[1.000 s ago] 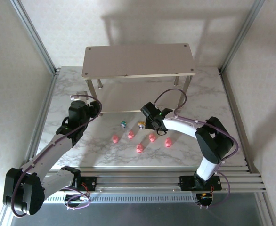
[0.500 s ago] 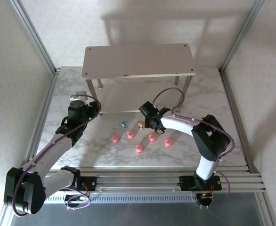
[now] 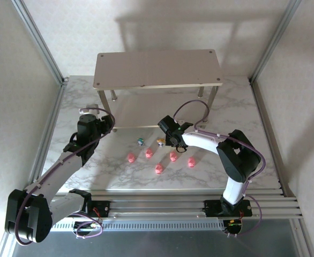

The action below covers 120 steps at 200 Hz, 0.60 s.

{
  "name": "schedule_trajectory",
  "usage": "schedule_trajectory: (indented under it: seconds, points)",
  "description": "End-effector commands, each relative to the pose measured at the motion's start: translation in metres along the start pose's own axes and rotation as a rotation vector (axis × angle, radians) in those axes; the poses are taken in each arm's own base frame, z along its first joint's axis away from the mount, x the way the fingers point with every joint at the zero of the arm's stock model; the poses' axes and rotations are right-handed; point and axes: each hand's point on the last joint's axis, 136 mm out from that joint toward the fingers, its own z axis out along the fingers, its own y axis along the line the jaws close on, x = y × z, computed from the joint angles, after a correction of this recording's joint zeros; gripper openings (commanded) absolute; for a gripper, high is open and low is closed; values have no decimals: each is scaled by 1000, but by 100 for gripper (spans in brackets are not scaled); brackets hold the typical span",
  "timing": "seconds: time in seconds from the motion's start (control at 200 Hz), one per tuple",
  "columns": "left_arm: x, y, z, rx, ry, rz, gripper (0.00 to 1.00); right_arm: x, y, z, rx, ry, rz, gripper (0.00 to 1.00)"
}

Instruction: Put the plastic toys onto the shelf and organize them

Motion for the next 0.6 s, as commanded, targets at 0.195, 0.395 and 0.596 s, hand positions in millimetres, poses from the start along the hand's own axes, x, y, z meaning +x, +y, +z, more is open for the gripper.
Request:
schedule_trajectory:
  seconds: [0.195,0.395,0.596]
  points:
    - [6,4,2,-1,14,14,54,-2,0,6,11,-9,-18,45]
    - [7,5,3,-3,17,13,54,1,0,8,2,-2,-26,36]
    - [9,5,4,-3,24,14,54,1,0,4,-8,-7,-30,29]
